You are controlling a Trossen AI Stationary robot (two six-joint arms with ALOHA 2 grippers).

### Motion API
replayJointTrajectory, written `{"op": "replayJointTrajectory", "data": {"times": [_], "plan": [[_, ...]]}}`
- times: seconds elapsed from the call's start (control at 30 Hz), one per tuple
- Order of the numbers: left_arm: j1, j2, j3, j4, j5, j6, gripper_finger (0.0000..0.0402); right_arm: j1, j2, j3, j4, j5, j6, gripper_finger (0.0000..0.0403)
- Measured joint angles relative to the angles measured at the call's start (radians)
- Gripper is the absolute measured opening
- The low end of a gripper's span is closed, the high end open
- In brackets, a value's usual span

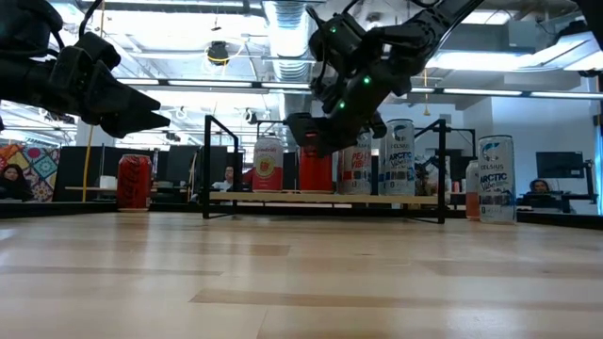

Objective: Place canned beverage on shelf
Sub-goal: Put the bottom red black soda can on the shelf aligned with the other red black soda can, then put the bottom orange white soda can on the shelf aligned with the pink white soda can

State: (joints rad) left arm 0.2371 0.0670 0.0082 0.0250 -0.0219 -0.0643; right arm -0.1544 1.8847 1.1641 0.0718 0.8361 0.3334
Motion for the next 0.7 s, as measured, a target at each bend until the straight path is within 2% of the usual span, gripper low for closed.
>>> {"op": "replayJointTrajectory", "data": {"times": [0.27, 0.57, 0.7], "plan": [[0.0, 0.0, 0.0, 0.0, 0.0, 0.0, 0.0323, -0.032, 0.0, 0.0, 0.02, 0.002, -0.025, 0.002], [0.0, 0.0, 0.0, 0.0, 0.0, 0.0, 0.0323, 0.01, 0.0, 0.0, 0.021, 0.001, -0.021, 0.002], [0.0, 0.0, 0.0, 0.0, 0.0, 0.0, 0.0323, -0.005, 0.0, 0.0, 0.022, 0.011, -0.028, 0.002]]}}
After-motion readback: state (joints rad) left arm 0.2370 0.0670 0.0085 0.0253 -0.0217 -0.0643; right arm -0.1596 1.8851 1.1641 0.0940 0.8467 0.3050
